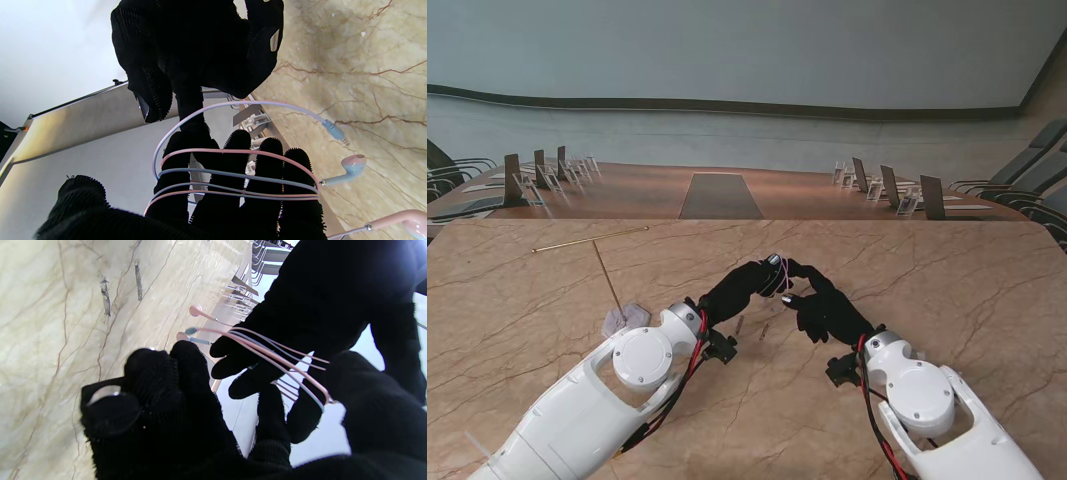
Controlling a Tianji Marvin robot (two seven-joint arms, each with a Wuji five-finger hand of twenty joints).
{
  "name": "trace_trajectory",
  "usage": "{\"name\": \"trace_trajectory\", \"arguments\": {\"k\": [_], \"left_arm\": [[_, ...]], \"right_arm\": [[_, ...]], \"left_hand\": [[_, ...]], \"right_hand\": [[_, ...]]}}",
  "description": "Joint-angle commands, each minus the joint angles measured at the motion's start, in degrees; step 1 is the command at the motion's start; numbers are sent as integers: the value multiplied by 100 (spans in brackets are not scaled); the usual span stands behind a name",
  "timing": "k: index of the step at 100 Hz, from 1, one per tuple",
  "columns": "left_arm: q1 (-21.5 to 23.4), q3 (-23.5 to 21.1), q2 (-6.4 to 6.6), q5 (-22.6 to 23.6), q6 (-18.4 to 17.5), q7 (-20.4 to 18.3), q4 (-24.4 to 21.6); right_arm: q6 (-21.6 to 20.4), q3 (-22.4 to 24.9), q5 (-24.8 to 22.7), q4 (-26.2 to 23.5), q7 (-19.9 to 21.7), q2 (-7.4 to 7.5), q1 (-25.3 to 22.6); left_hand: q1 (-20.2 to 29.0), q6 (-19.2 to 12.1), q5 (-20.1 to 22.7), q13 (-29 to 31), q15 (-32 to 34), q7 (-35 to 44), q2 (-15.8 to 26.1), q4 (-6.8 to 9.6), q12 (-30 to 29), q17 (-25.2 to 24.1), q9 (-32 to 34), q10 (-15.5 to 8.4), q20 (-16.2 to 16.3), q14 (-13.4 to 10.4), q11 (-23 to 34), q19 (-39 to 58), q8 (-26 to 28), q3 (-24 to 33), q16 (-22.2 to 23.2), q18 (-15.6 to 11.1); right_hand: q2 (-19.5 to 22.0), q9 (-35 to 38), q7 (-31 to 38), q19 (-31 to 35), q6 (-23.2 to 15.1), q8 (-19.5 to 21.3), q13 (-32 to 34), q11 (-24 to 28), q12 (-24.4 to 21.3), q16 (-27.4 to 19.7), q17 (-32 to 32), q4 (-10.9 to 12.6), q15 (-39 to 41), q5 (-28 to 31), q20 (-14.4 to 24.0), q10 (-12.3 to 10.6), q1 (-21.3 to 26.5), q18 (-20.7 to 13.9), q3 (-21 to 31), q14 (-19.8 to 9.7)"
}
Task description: Take the wired earphone off the rack, coil the cable and place them on the table
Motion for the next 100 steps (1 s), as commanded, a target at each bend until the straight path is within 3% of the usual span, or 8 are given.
{"name": "trace_trajectory", "arguments": {"k": [1,25,35,37,40,53,70,100], "left_arm": [[14,21,-38,-19,9,-29,-33],[3,31,-39,-23,1,-38,-23],[2,36,-45,-18,17,-24,-8],[2,36,-47,-19,20,-20,-5],[4,35,-48,-20,26,-16,-5],[5,28,-41,-97,43,-77,-7],[18,26,-35,-76,104,-92,-14],[33,66,-56,-52,185,-38,7]], "right_arm": [[-2,-99,16,-13,28,-58,18],[-96,-207,392,31,50,-91,70],[-163,-222,490,10,151,-75,64],[-177,-231,495,6,149,-75,62],[-183,-238,510,-2,162,-73,62],[-209,-253,680,-35,310,-52,50],[-257,-236,866,-99,445,-34,20],[-230,-290,1129,-256,701,7,-13]], "left_hand": [[73,-399,82,-76,3,57,-39,-142,28,-5,-54,-307,-79,-97,-24,-112,10,-3,-38,90],[83,-403,76,-78,7,58,-38,-143,28,-8,-60,-326,-80,-99,-20,-114,14,-3,-38,87],[82,-390,81,-81,6,59,-40,-143,30,-4,-58,-319,-80,-98,-15,-113,16,-5,-40,80],[85,-394,81,-85,5,59,-40,-143,28,-5,-67,-310,-80,-103,-19,-114,16,-4,-40,79],[87,-396,87,-82,6,60,-43,-143,27,-6,-71,-326,-81,-99,-20,-115,17,-4,-40,72],[125,-316,99,-176,-35,87,-22,-136,26,4,-198,-348,-144,-150,-35,-233,35,11,-62,-153],[132,-187,160,-203,-51,79,-18,-136,31,18,-240,-353,-209,-162,-18,-358,31,1,-79,-180],[186,-246,219,-234,-58,79,-37,-137,22,-4,-284,-357,-224,-185,-6,-397,39,6,-89,-204]], "right_hand": [[74,172,227,872,-259,-103,299,240,144,47,466,-199,487,74,-206,39,52,-641,-195,630],[32,612,298,1684,-96,91,993,729,427,-29,1474,-163,1182,502,-859,-273,244,-1121,-137,293],[36,599,313,1865,-141,596,1101,868,549,-46,1664,-160,1366,703,-1054,-445,281,-1400,-91,101],[11,614,249,1926,-162,948,1139,883,579,-86,1711,-142,1403,778,-1149,-459,271,-1443,-49,77],[2,629,233,1950,-190,1060,1167,892,589,-99,1746,-134,1416,806,-1177,-467,287,-1453,-25,73],[4,663,123,1976,-322,1068,1210,905,595,-100,1802,-146,1436,804,-1189,-451,370,-1447,-8,78],[-9,685,-90,1992,-483,954,1227,884,593,-108,1825,-153,1441,728,-1212,-409,488,-1442,56,82],[-9,749,-64,2011,-581,794,1274,843,590,-122,1860,-151,1432,781,-1244,-356,615,-1404,213,97]]}}
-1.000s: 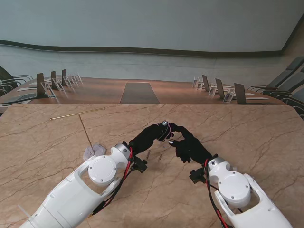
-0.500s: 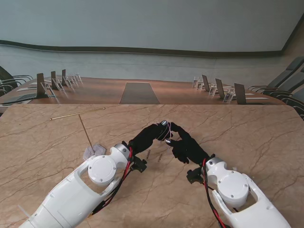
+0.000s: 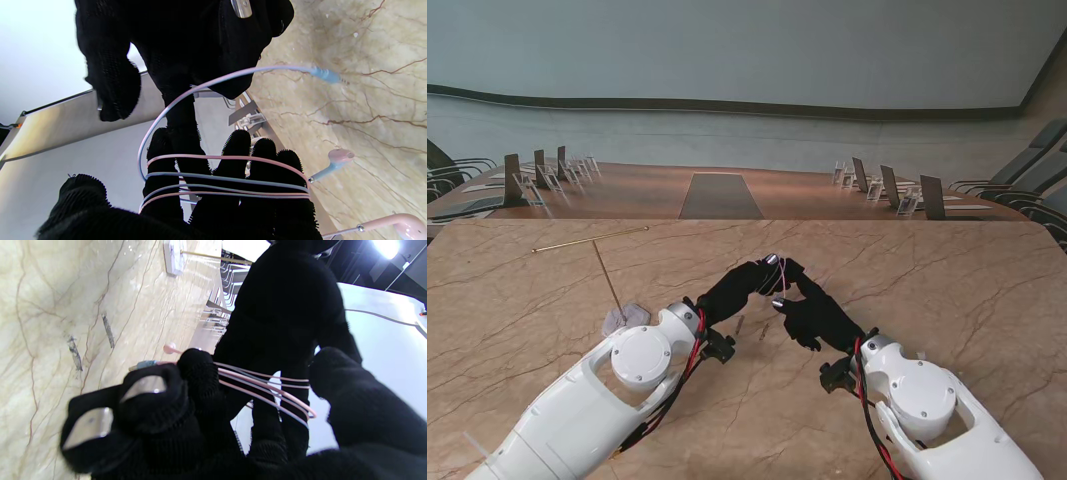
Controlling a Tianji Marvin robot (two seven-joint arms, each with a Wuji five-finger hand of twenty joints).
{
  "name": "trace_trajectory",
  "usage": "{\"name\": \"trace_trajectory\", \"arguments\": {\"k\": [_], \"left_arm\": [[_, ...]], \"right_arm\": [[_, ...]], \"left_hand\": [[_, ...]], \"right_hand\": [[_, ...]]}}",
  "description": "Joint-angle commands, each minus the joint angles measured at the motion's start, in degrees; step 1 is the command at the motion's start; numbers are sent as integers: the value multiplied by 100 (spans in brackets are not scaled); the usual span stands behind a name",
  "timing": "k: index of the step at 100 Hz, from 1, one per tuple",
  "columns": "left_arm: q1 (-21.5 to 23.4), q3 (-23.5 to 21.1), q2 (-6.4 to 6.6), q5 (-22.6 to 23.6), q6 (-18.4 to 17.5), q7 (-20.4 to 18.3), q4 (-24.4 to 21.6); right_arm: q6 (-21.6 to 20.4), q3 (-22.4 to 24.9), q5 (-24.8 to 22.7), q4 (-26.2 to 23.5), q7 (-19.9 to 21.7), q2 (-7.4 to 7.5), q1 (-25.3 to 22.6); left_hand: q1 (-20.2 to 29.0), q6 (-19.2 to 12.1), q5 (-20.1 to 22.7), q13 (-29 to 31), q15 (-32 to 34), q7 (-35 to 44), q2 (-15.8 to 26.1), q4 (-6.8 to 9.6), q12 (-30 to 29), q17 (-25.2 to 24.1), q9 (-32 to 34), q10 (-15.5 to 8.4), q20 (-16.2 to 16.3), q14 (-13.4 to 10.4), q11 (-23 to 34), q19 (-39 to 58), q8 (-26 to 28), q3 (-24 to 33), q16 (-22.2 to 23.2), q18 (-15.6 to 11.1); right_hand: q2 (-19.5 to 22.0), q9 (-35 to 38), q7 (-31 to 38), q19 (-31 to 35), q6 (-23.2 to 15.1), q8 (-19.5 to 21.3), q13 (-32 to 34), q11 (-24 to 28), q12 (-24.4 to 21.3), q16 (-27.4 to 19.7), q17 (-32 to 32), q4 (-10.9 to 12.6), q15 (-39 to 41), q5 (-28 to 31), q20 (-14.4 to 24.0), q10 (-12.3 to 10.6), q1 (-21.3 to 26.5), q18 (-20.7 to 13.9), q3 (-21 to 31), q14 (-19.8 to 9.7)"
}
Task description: Take the wired earphone off the rack, coil the cable and place them on the table
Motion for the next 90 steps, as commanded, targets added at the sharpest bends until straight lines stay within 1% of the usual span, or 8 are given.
{"name": "trace_trajectory", "arguments": {"k": [1,21,36,46,66,68,71,90], "left_arm": [[40,77,-84,29,74,-16,6],[36,79,-88,37,67,-1,6],[25,101,-95,13,88,-10,19],[36,92,-84,36,87,-19,7],[83,52,-67,77,48,-8,-38],[87,50,-65,80,46,-8,-40],[92,48,-64,83,46,-9,-44],[115,48,-62,94,74,-2,-66]], "right_arm": [[-51,-152,49,-282,174,-59,-48],[14,-208,120,-357,316,-30,-65],[10,-264,114,-312,294,-39,-4],[-31,-239,56,-250,211,-55,-6],[-161,-181,-204,-9,-195,-130,-6],[-168,-178,-194,19,-215,-138,6],[-182,-177,-173,57,-249,-151,27],[-224,-236,-107,201,-373,-203,197]], "left_hand": [[49,698,114,-167,-68,-151,-36,-139,23,-19,-285,-438,-91,85,-59,-185,-124,-1,-80,277],[76,664,96,-191,-77,-152,-41,-140,12,-28,-306,-423,-92,82,-57,-188,-118,0,-88,260],[79,658,80,-198,-78,-153,-40,-141,2,-41,-315,-418,-95,86,-52,-197,-117,-4,-91,256],[63,659,65,-210,-82,-156,-26,-142,-2,-39,-317,-422,-97,83,-48,-199,-117,-10,-94,246],[53,673,55,-194,-73,-159,-28,-141,-4,-30,-300,-424,-93,89,-37,-192,-121,-11,-91,249],[46,673,52,-195,-74,-161,-21,-141,-4,-30,-299,-423,-93,86,-37,-192,-122,-13,-92,249],[42,685,43,-197,-76,-165,-20,-141,-6,-35,-304,-413,-94,90,-40,-195,-124,-13,-93,247],[40,681,38,-206,-82,-169,-25,-138,-11,-38,-309,-415,-99,93,-49,-204,-129,-6,-95,237]], "right_hand": [[-6,182,639,1377,-1053,145,228,146,89,16,495,-152,626,795,-236,103,107,-1202,74,567],[-23,168,651,1376,-1051,70,217,129,89,7,495,-174,597,764,-248,99,148,-1173,116,603],[-66,145,676,1368,-1018,17,201,102,84,6,478,-195,582,674,-255,114,203,-1165,154,617],[-92,149,710,1368,-971,-21,201,100,84,8,477,-208,581,613,-257,109,219,-1161,188,618],[-187,146,764,1367,-879,-183,225,104,84,8,489,-250,578,268,-263,89,214,-1174,267,594],[-205,131,945,1376,-885,-493,223,105,81,9,490,-339,576,200,-284,83,204,-1184,337,591],[-215,126,1002,1379,-864,-587,221,107,81,9,490,-363,576,159,-290,91,211,-1187,356,591],[-303,58,1050,1376,-592,-621,180,110,78,10,485,-387,567,-108,-291,41,186,-1187,333,569]]}}
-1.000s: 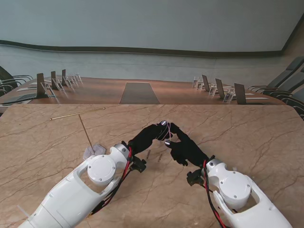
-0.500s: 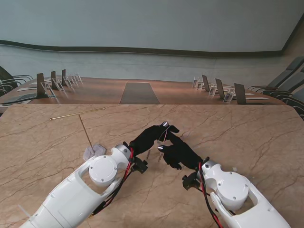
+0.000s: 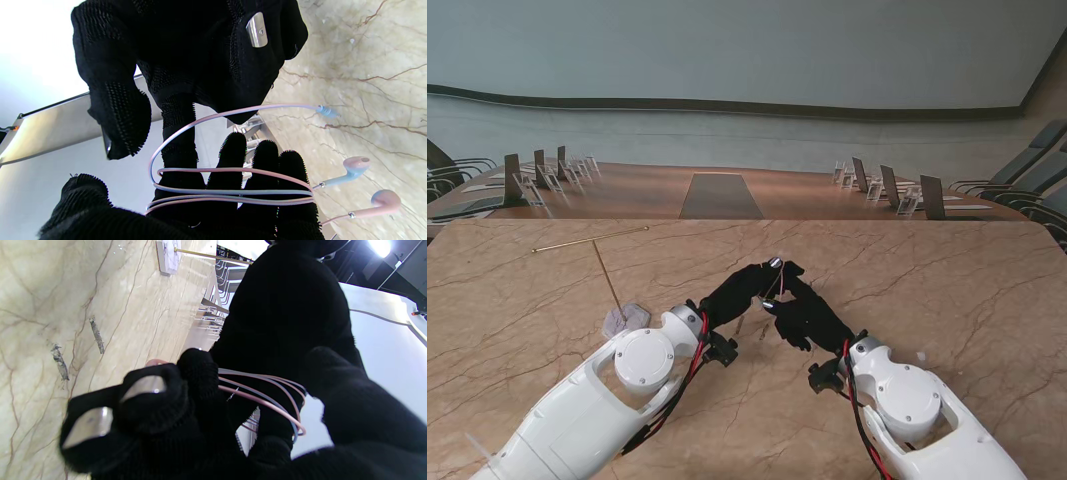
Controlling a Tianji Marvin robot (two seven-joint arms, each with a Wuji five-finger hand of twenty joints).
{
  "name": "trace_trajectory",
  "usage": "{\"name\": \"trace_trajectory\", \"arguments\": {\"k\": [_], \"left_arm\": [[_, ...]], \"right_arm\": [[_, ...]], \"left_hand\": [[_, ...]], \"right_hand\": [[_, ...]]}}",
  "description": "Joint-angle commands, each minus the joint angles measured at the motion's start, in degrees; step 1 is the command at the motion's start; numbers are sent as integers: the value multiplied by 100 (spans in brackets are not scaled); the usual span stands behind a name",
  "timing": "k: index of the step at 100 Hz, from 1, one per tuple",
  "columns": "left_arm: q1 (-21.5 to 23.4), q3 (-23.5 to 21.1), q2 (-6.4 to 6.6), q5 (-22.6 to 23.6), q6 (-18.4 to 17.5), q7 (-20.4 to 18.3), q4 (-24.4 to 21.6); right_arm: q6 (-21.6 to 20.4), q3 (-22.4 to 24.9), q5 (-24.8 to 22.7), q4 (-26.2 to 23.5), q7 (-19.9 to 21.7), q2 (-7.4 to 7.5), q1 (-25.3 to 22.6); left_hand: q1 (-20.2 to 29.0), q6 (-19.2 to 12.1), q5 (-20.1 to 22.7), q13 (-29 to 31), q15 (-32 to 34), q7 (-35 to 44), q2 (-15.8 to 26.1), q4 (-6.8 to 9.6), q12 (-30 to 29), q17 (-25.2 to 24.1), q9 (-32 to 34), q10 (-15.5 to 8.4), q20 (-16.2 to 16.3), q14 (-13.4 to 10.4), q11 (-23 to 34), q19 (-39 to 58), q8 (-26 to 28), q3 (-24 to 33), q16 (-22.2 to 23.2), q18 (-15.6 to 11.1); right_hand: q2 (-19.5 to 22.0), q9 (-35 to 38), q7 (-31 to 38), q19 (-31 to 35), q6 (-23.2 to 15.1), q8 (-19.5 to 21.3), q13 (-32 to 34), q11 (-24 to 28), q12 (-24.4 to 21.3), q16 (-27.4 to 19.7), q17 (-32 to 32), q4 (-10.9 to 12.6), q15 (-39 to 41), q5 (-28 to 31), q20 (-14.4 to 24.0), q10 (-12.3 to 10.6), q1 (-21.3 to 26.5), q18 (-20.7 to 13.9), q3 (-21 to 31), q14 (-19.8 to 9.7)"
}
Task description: Take the wired earphone off the rack, coil the cable and place them on the table
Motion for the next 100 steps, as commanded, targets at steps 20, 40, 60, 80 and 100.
{"name": "trace_trajectory", "arguments": {"k": [20,40,60,80,100], "left_arm": [[65,48,-24,44,85,-23,-45],[23,45,-41,71,101,15,20],[-34,113,-61,50,124,17,45],[-60,147,-62,43,172,-13,39],[-71,142,-58,58,138,-18,63]], "right_arm": [[-103,-32,71,28,-118,-67,183],[-217,62,96,-158,170,20,23],[-150,-86,147,-206,154,7,75],[-7,-267,179,-132,116,-26,286],[121,-356,176,-12,17,-72,406]], "left_hand": [[18,-371,220,-159,-34,150,-26,-139,-20,-65,-112,-131,-72,67,-48,-133,-26,-9,-48,129],[7,-355,190,-172,-45,127,-21,-140,-26,-92,-124,-140,-72,65,-66,-134,-40,-10,-50,117],[2,-336,92,-245,-95,88,-20,-141,-35,-152,-192,-147,-92,30,-100,-178,-61,-10,-69,88],[-16,-132,-90,-313,-152,20,-21,-137,-40,-209,-269,-154,-124,-3,-133,-243,-99,-5,-90,57],[-16,-4,-118,-341,-188,41,-31,-136,-26,-234,-293,-178,-148,-23,-140,-288,-107,-3,-98,35]], "right_hand": [[-434,19,-255,1358,502,-158,191,136,66,20,458,-320,583,-742,-227,-21,55,-1206,115,531],[-588,139,-86,1404,591,-178,311,226,43,-4,520,-251,619,-423,-237,-152,223,-1320,553,443],[-678,286,53,1443,543,670,477,306,18,-99,549,-449,688,411,-20,-299,366,-1468,760,357],[-984,477,967,1443,381,955,497,392,9,24,589,-731,856,923,295,-458,661,-1632,995,257],[-1229,576,2129,1443,117,1164,499,409,1,98,603,-891,917,1007,413,-492,915,-1658,940,215]]}}
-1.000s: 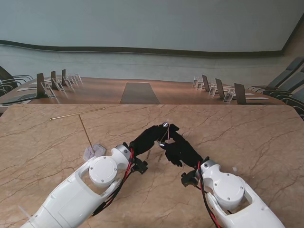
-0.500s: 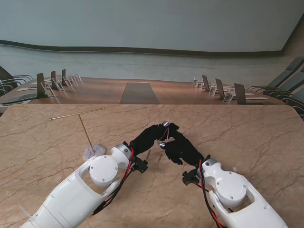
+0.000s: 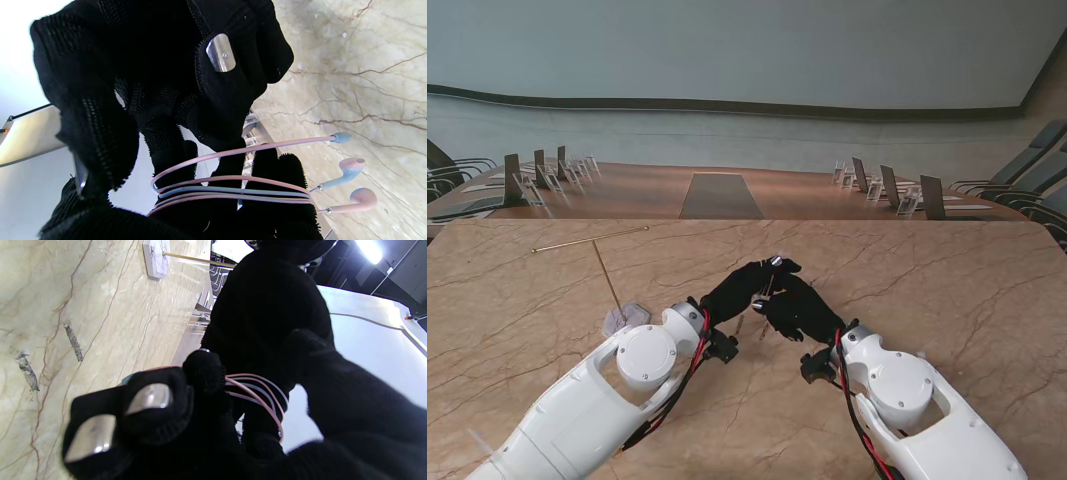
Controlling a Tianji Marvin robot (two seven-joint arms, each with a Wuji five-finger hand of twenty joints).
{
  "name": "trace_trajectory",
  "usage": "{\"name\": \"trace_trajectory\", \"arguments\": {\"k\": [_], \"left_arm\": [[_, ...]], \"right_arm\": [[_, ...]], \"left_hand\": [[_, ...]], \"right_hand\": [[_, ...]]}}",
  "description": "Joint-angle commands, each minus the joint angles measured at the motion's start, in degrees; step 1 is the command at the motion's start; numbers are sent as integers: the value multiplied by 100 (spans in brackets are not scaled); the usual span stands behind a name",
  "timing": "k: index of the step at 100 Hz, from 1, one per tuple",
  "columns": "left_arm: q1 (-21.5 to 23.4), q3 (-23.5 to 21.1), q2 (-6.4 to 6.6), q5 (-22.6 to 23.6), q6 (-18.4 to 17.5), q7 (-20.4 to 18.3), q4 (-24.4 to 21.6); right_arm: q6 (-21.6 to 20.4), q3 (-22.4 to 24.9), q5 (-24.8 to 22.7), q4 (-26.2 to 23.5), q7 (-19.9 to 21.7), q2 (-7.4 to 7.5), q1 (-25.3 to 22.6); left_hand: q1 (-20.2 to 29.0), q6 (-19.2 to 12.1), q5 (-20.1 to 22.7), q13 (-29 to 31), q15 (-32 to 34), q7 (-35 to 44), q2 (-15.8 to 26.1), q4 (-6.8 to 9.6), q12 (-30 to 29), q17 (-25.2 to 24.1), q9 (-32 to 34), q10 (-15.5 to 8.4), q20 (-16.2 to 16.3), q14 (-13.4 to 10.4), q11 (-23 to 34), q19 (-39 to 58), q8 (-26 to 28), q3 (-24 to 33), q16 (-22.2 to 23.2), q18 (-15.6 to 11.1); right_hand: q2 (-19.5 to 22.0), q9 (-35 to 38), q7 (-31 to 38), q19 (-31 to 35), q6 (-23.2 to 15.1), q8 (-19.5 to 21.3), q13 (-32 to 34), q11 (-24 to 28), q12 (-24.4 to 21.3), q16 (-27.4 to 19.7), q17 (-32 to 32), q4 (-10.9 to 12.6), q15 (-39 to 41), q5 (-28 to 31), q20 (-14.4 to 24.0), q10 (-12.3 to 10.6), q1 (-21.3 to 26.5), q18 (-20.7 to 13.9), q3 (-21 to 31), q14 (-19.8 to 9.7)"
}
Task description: Take the wired earphone off the rack, coil the cable and place them on the table
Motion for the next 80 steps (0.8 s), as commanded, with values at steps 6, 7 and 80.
{"name": "trace_trajectory", "arguments": {"k": [6,7,80], "left_arm": [[49,59,-52,22,-5,-81,0],[49,57,-51,24,-6,-82,1],[214,-114,-16,155,-58,2,-11]], "right_arm": [[13,-79,-24,-47,-2,-119,58],[11,-78,-24,-44,-1,-119,60],[-283,257,-185,298,-456,-210,11]], "left_hand": [[-23,-418,171,-171,-140,6,-25,-135,-21,-93,-108,-182,-57,-19,-99,-250,-54,-4,-87,133],[-22,-418,172,-166,-138,7,-25,-135,-18,-94,-102,-184,-58,-20,-96,-251,-54,-3,-86,132],[-4,-301,229,-161,-137,51,-24,-131,23,-96,-70,-166,-62,-13,-108,-253,-66,4,-63,121]], "right_hand": [[-238,344,917,1422,-1426,387,319,264,-6,187,434,-135,718,608,95,-64,291,-1343,81,512],[-235,359,935,1422,-1454,430,319,266,-7,194,434,-127,723,646,111,-62,299,-1338,94,512],[-919,759,30,1422,-2173,3028,308,248,97,382,424,1160,836,2700,382,332,-492,-1008,3006,744]]}}
